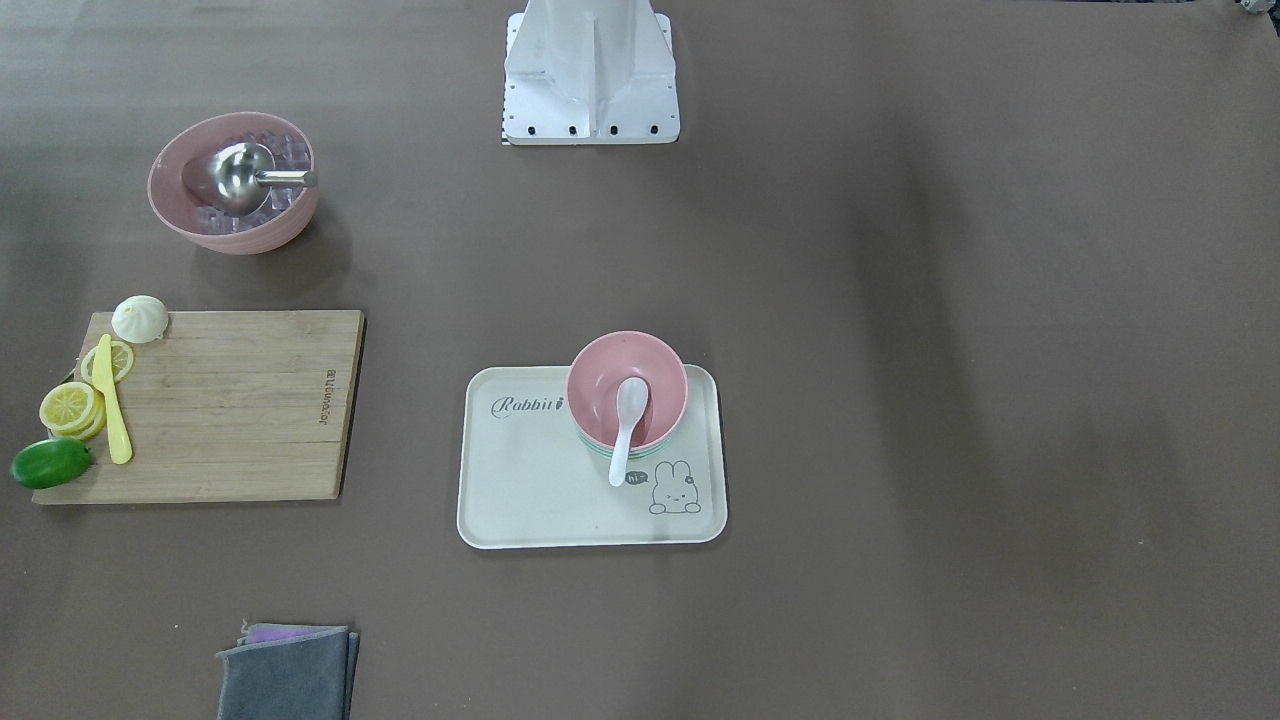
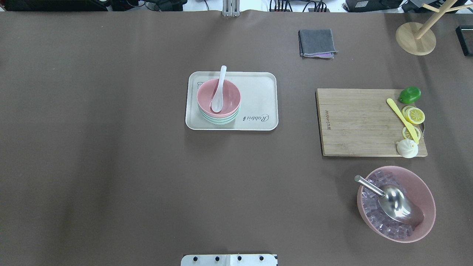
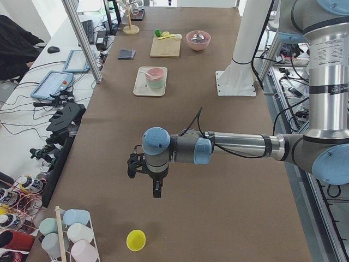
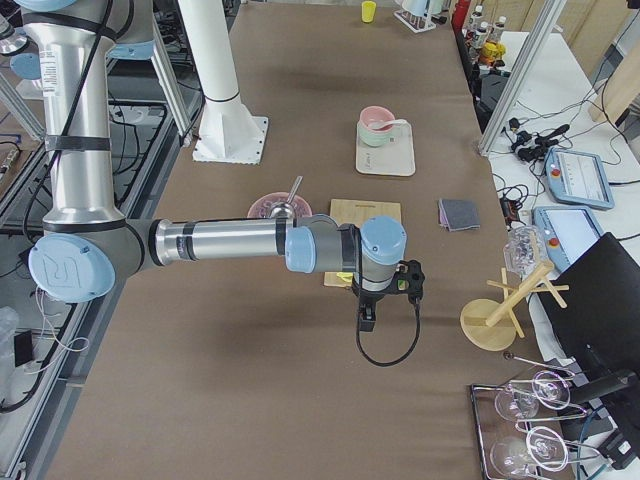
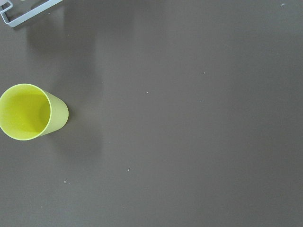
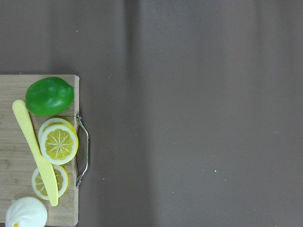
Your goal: Stack pink bowl on green and place spoon
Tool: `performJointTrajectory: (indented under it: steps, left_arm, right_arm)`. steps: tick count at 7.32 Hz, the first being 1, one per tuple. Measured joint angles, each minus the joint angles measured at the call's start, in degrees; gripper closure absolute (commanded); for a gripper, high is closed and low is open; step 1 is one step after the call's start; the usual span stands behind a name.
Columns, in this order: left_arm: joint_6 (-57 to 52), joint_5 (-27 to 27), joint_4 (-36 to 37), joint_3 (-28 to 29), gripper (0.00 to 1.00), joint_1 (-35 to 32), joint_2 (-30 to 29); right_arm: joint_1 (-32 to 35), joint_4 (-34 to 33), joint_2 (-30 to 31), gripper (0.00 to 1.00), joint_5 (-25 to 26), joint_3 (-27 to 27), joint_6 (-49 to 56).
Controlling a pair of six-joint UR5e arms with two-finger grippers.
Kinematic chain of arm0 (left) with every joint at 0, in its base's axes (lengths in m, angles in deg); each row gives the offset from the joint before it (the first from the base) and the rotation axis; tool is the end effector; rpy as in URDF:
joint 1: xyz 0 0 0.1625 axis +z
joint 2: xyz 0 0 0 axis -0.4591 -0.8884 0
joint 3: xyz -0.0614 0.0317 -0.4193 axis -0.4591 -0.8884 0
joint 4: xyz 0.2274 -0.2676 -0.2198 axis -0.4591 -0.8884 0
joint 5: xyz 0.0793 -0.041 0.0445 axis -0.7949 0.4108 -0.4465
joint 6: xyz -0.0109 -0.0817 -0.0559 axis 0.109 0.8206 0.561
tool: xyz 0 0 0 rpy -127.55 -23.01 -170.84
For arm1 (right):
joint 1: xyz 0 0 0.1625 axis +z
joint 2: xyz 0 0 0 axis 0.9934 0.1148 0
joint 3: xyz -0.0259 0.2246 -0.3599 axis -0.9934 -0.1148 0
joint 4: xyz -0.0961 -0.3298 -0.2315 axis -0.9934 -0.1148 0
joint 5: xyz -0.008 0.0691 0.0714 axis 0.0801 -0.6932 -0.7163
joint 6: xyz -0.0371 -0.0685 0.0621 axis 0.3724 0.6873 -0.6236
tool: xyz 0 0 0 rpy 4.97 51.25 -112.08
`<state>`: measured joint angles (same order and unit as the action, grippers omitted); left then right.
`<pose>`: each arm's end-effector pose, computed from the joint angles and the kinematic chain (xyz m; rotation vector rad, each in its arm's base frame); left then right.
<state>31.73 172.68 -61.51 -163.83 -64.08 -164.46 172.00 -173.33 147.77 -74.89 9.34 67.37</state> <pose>-0.0754 -0.4481 0.6347 0.0469 0.7657 -0.0437 0.0468 -0.4949 0.6126 0.0085 -0.8423 0.0077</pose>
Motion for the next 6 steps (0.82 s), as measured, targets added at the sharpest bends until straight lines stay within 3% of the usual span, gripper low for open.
performJointTrajectory:
  steps: [6]
  left_arm:
    - [0.0, 0.0, 0.0, 0.4, 0.02, 0.0, -0.6]
  right_arm:
    - [0.0, 0.0, 0.3, 0.0, -0.5, 0.6, 0.0]
